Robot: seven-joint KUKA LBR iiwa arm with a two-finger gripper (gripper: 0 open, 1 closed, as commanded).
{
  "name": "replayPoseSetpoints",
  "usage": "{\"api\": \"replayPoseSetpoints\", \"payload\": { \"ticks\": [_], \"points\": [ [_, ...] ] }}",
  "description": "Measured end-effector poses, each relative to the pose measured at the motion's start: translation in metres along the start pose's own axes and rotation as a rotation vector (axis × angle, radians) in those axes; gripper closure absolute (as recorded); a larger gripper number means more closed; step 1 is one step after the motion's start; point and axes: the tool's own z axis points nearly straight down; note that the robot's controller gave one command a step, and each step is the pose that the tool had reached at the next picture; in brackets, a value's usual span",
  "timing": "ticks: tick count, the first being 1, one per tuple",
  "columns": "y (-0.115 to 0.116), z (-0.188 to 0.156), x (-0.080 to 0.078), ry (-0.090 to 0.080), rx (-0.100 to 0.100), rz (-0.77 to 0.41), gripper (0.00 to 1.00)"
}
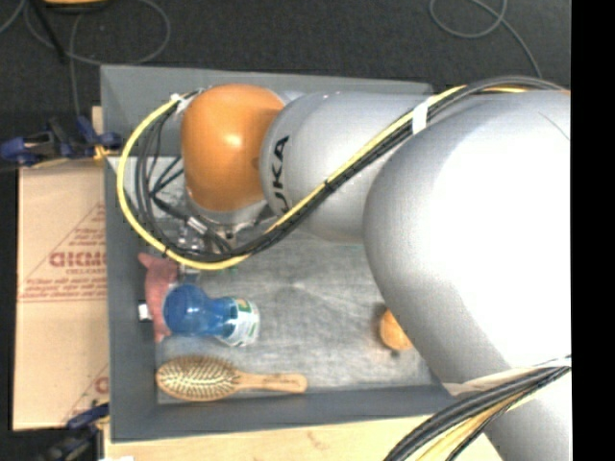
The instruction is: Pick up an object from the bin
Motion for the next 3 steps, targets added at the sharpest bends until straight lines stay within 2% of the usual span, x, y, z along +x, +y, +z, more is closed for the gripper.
{"api": "replayPoseSetpoints", "payload": {
  "ticks": [1, 2, 3],
  "points": [
    [-0.002, -0.021, 0.000, -0.001, 0.000, -0.004, 0.00],
    [-0.001, -0.090, 0.004, -0.001, -0.003, 0.047, 0.00],
    [0.000, -0.051, -0.011, -0.014, -0.006, 0.049, 0.00]
  ]
}}
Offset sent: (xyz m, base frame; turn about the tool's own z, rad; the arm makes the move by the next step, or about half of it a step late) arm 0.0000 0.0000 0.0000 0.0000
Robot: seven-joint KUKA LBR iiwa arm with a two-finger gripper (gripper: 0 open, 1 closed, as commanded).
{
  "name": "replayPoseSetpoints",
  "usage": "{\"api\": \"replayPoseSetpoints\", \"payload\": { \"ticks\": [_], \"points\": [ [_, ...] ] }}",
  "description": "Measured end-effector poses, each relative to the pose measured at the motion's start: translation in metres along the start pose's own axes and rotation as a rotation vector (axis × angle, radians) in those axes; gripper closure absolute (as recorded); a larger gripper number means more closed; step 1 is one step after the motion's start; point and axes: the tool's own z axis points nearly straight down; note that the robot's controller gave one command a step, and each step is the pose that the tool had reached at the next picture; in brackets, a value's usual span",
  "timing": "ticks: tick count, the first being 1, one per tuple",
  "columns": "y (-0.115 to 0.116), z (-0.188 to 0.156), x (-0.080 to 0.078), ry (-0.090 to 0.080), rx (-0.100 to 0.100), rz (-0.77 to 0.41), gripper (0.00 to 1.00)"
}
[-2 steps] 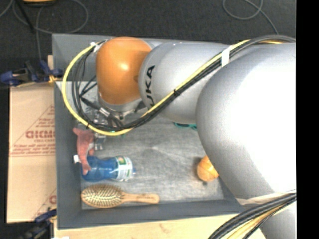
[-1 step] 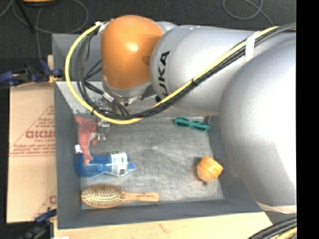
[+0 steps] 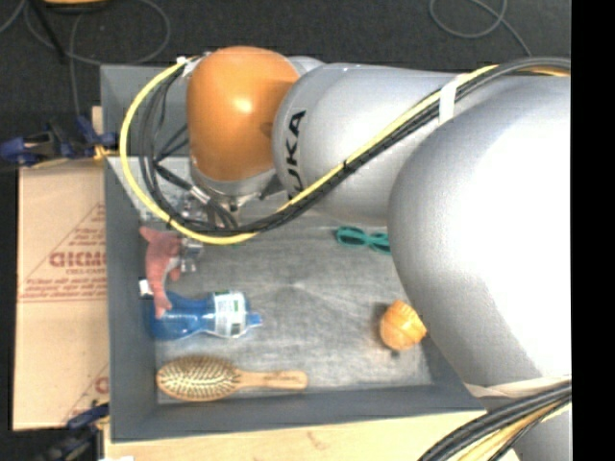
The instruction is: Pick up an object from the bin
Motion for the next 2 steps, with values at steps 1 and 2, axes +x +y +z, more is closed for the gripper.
{"api": "replayPoseSetpoints", "payload": {
  "ticks": [1, 2],
  "points": [
    [0.002, 0.077, -0.004, 0.008, 0.001, 0.043, 0.00],
    [0.003, 0.098, -0.011, 0.013, 0.008, -0.039, 0.00]
  ]
}}
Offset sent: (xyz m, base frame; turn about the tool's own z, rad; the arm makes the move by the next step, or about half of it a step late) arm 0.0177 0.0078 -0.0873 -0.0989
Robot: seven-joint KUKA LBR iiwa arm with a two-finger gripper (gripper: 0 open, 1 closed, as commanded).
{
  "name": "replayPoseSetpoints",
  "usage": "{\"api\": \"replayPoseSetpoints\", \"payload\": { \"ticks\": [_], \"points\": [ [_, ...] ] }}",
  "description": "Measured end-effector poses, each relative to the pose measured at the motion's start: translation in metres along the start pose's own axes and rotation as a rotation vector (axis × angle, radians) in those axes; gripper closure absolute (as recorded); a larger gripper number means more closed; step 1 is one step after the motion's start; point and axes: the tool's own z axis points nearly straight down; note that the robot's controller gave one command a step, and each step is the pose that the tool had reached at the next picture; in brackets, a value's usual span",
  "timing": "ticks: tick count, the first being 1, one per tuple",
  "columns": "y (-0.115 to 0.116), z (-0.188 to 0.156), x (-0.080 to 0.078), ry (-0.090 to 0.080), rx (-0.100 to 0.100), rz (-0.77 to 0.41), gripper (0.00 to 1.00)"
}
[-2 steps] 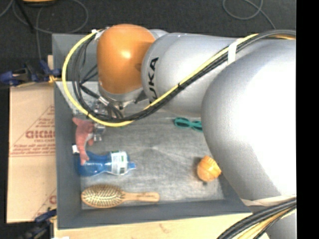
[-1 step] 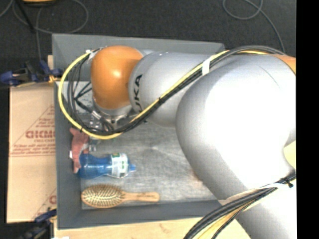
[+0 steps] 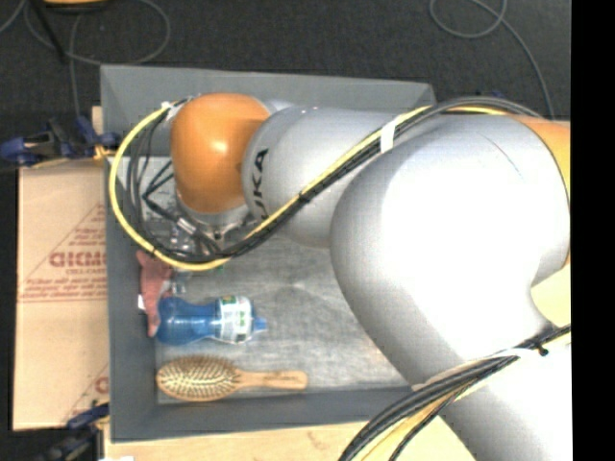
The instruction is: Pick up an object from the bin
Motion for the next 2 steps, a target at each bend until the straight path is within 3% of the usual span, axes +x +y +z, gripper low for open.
{"api": "replayPoseSetpoints", "payload": {
  "ticks": [1, 2],
  "points": [
    [0.0013, -0.0113, -0.0086, -0.002, -0.002, 0.346, 1.00],
    [0.0013, -0.0113, -0.0086, -0.002, -0.002, 0.346, 1.00]
  ]
}}
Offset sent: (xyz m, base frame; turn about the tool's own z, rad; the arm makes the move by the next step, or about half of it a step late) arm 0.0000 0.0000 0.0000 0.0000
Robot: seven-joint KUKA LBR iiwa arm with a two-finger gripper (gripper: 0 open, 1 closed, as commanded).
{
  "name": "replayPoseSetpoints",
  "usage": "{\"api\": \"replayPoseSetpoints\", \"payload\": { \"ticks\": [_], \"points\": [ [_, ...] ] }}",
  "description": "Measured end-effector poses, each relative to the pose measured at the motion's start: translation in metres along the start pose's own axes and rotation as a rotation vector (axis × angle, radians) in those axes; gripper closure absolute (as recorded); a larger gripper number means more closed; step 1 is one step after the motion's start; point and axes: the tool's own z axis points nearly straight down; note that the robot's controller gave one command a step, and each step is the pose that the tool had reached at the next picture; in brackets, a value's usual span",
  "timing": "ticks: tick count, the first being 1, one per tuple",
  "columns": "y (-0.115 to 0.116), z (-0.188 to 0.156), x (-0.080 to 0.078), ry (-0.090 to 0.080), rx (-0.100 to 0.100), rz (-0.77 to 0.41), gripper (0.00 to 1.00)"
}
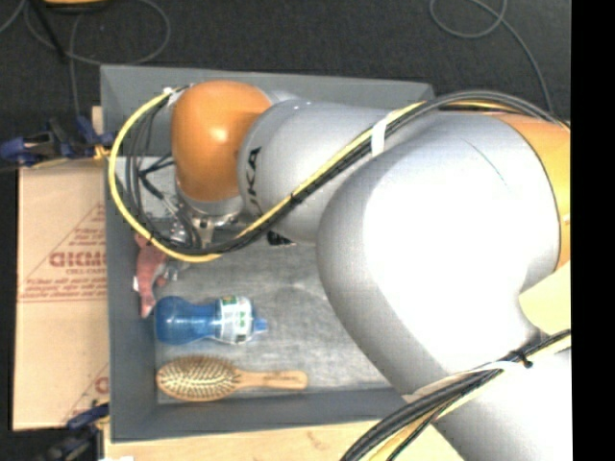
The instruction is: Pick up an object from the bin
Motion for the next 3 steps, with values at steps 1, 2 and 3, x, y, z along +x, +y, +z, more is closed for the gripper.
{"api": "replayPoseSetpoints", "payload": {
  "ticks": [1, 2, 3],
  "points": [
    [-0.001, -0.059, 0.000, 0.006, 0.000, 0.003, 1.00],
    [0.002, -0.098, -0.006, -0.005, -0.006, -0.012, 1.00],
    [-0.002, -0.120, 0.002, 0.001, -0.001, -0.019, 1.00]
  ]
}}
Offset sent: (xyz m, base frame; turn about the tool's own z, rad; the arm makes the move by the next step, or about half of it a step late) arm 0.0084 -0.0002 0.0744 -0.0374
